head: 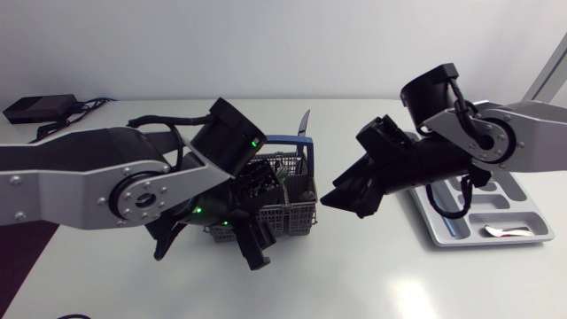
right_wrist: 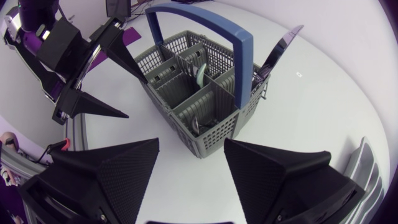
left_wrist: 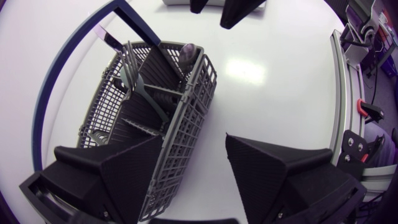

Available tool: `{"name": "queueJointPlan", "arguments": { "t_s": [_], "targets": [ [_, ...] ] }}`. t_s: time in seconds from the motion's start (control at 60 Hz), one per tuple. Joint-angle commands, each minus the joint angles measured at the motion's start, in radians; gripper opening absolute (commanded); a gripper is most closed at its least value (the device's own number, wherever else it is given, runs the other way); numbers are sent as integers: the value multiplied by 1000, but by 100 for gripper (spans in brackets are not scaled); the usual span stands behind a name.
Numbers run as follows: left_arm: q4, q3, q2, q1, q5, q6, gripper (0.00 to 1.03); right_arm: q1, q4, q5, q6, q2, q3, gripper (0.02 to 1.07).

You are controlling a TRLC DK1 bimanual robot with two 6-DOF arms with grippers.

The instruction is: Sort the cutlery from the basket into the organizer compartments.

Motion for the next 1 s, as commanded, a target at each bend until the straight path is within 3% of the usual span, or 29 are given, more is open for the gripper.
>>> {"name": "queueJointPlan", "arguments": {
  "t_s": [0.0, 0.2, 0.367, 0.45, 0.783, 0.983],
  "targets": [
    [14, -33, -14, 8, 12, 19, 72, 19, 12, 3, 43, 52, 38, 64],
    [28, -48, -17, 13, 15, 19, 72, 34, 22, 5, 48, 123, 81, 64],
    [35, -62, -20, 16, 21, 19, 75, 52, 25, 6, 48, 153, 104, 59],
    [41, -68, -24, 21, 24, 21, 75, 62, 28, 9, 46, 172, 113, 52],
    [80, -71, -4, 45, 41, 16, 75, 92, 31, 43, 43, 222, 135, 47],
    [138, -86, -3, 73, 58, -12, 78, 108, 31, 44, 41, 244, 138, 31]
  ]
}}
